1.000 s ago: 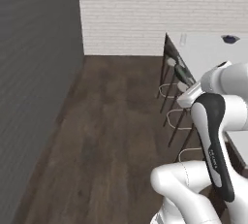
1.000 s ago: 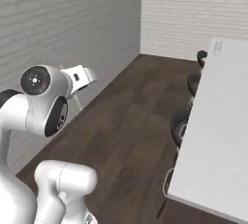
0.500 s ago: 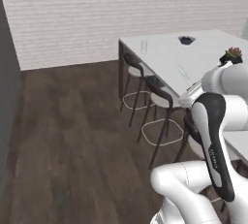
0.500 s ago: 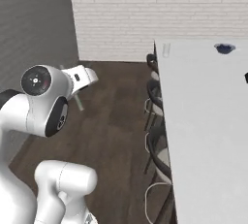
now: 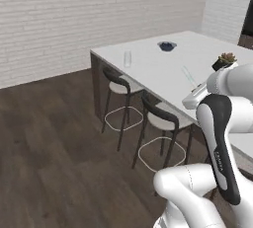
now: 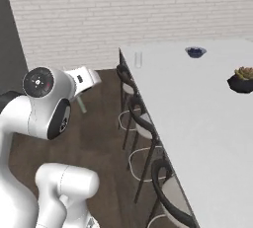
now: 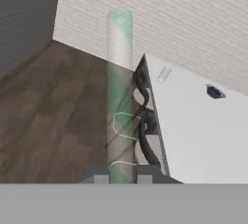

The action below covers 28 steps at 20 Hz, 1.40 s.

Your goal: Take a straw from the drawer in front and place it inside the glass cup on the dining counter.

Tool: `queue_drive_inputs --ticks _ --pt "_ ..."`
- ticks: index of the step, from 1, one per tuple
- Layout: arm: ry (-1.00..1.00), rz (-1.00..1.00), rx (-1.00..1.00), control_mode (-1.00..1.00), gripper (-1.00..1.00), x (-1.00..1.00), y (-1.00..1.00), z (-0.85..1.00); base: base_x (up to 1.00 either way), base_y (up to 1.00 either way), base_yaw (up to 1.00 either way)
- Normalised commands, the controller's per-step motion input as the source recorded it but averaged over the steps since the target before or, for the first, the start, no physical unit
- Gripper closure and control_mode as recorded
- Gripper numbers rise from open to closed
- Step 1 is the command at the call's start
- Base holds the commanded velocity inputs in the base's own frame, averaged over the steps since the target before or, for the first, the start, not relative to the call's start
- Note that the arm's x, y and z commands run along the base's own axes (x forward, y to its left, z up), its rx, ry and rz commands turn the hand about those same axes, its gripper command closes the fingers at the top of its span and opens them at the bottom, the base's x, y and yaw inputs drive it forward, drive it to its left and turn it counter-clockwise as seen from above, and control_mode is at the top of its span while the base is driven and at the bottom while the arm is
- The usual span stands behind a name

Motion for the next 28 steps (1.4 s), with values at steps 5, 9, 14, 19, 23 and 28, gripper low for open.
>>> queue_drive_inputs --ticks 5,9,14,19,23,28 --pt "0.0 0.0 0.0 1.0 1.0 0.0 0.0 0.0 0.98 0.86 -0.41" --pt "0.0 0.0 0.0 1.0 1.0 0.0 0.0 0.0 0.9 0.88 -0.42" --pt "0.0 0.0 0.0 1.0 1.0 0.0 0.0 0.0 0.76 0.98 -0.45" --pt "0.0 0.0 0.0 1.0 1.0 0.0 0.0 0.0 0.54 1.0 -0.47" --pt "0.0 0.0 0.0 1.0 1.0 0.0 0.0 0.0 0.17 1.0 -0.44" --pt "0.0 0.0 0.0 1.0 1.0 0.0 0.0 0.0 0.15 1.0 -0.44"
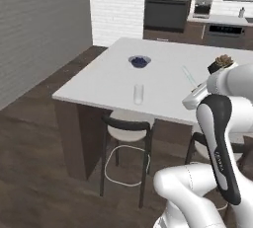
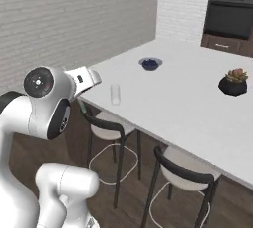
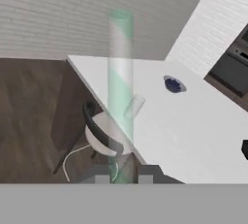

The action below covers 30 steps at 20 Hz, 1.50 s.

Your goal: Take a straw from the drawer in front and place it inside the glass cup on the dining counter.

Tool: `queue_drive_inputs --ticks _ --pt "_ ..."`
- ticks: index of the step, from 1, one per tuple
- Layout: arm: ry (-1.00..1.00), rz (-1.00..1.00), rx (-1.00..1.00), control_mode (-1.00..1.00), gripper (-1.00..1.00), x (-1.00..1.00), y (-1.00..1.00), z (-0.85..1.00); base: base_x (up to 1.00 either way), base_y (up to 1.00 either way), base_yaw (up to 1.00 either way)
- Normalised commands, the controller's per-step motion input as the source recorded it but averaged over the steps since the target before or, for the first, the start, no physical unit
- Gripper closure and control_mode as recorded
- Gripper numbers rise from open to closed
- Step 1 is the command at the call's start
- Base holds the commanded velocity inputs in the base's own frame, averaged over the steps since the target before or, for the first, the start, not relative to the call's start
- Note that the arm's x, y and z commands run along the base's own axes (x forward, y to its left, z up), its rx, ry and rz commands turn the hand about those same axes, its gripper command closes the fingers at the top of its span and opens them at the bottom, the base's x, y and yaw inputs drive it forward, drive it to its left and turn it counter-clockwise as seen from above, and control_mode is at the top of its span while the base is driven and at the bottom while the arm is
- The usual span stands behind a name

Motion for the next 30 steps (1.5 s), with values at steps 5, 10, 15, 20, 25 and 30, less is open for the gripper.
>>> queue_drive_inputs --ticks 5,10,15,20,25,30 --pt "0.0 0.0 0.0 1.0 1.0 0.0 0.0 0.0 0.33 1.0 -0.46" --pt "0.0 0.0 0.0 1.0 1.0 0.0 0.0 0.0 0.28 1.0 -0.46" --pt "0.0 0.0 0.0 1.0 1.0 0.0 0.0 0.0 0.14 1.0 -0.43" --pt "0.0 0.0 0.0 1.0 1.0 0.0 0.0 0.0 0.18 0.94 -0.37" --pt "0.0 0.0 0.0 1.0 1.0 0.0 0.0 0.0 0.37 0.65 -0.31" --pt "0.0 0.0 0.0 1.0 1.0 0.0 0.0 0.0 0.64 0.4 -0.16"
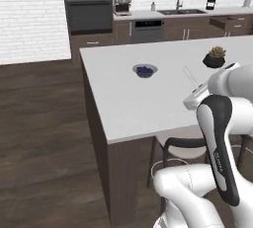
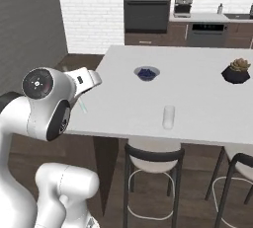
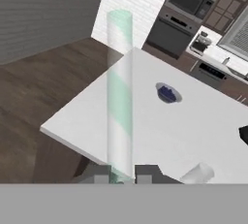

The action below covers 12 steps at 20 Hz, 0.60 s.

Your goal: Take a straw from the drawer in front and place it inside the glass cup on the dining counter.

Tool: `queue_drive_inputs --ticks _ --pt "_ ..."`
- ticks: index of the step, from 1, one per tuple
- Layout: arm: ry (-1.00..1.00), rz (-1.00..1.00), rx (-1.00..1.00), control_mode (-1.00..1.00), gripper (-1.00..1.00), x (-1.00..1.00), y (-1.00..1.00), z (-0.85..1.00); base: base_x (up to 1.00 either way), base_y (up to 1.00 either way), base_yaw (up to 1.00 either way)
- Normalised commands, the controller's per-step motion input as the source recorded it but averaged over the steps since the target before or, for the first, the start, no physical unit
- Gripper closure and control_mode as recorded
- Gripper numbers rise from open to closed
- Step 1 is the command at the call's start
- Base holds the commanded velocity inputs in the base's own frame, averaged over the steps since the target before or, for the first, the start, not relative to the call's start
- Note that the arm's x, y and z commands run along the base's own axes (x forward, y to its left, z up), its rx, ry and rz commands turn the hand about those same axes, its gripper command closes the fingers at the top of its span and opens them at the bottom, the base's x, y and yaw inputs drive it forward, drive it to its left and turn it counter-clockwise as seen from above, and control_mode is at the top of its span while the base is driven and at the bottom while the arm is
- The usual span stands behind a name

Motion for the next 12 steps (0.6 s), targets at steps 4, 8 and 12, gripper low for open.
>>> queue_drive_inputs --ticks 4,8,12 --pt "0.0 0.0 0.0 1.0 1.0 0.0 0.0 0.0 0.78 0.21 -0.11" --pt "0.0 0.0 0.0 1.0 1.0 0.0 0.0 0.0 0.38 0.0 -0.07" --pt "0.0 0.0 0.0 1.0 1.0 0.0 0.0 0.0 0.15 0.0 -0.06"
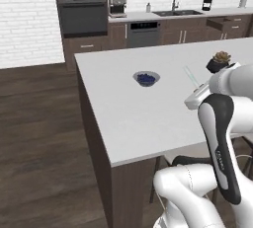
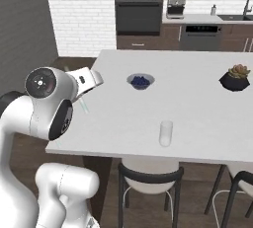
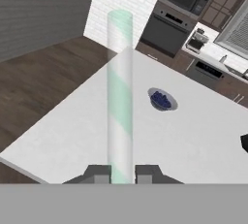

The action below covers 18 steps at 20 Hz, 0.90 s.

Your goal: Take a straw from the drawer in front and place it inside the glass cup on the dining counter.

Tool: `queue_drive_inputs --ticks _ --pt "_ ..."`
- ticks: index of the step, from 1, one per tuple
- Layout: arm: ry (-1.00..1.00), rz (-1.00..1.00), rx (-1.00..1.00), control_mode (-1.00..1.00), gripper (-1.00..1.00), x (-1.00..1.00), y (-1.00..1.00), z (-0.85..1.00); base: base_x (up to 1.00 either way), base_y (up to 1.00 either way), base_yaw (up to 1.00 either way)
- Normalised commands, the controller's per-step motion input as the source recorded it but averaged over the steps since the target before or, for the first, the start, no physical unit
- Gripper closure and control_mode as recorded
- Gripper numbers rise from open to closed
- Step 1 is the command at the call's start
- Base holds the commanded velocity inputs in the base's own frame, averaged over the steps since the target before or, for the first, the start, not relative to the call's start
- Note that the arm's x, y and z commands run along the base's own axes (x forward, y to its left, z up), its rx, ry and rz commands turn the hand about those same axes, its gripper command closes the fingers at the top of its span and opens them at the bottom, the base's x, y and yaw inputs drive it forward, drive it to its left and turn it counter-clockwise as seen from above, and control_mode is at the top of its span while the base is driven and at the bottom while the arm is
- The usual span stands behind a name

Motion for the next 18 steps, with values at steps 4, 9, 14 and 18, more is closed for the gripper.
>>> queue_drive_inputs --ticks 4,9,14,18 --pt "0.0 0.0 0.0 1.0 1.0 0.0 0.0 0.0 0.17 0.0 -0.05" --pt "0.0 0.0 0.0 1.0 1.0 0.0 0.0 0.0 0.03 0.0 -0.01" --pt "0.0 0.0 0.0 1.0 1.0 0.0 0.0 0.0 0.01 0.0 0.0" --pt "0.03 0.0 0.0 -1.0 1.0 0.13 -0.13 -0.09 0.07 -0.03 0.0"
